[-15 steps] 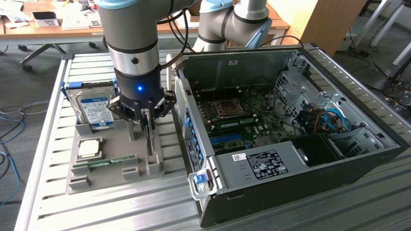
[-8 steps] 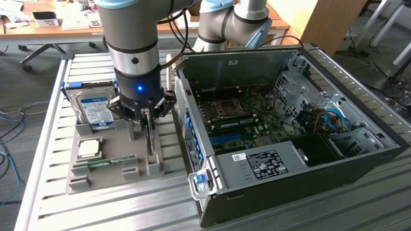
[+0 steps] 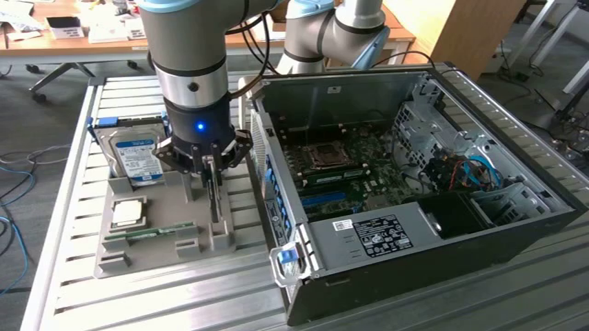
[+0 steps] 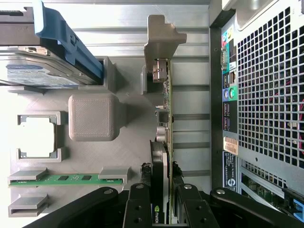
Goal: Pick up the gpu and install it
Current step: 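Pick up the gpu and move the gpu toward the slot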
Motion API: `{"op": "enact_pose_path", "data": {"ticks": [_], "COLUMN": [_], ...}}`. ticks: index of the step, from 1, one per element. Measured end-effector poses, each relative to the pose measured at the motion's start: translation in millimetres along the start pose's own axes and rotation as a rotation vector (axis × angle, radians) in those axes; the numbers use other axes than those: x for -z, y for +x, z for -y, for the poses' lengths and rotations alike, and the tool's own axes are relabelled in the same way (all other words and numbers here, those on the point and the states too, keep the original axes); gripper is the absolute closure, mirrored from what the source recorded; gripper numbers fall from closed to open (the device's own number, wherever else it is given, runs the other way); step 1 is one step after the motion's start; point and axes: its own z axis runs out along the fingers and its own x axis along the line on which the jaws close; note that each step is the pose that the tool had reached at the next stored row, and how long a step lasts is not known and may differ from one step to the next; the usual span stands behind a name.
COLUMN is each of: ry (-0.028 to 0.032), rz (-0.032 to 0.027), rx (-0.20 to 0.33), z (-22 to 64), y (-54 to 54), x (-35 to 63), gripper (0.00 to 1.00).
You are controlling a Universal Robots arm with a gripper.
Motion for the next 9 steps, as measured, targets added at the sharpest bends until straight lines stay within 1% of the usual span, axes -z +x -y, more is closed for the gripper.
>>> {"op": "enact_pose_path", "data": {"ticks": [4,8,9], "ry": [0.0,0.0001,0.0], "rz": [0.0,0.0,0.0001], "rx": [0.0,0.0,0.0], "z": [-0.2,-0.5,-0.6], "y": [-0.1,-0.2,-0.3], "x": [2.9,8.5,11.5], "gripper": [0.73,0.73,0.73]}}
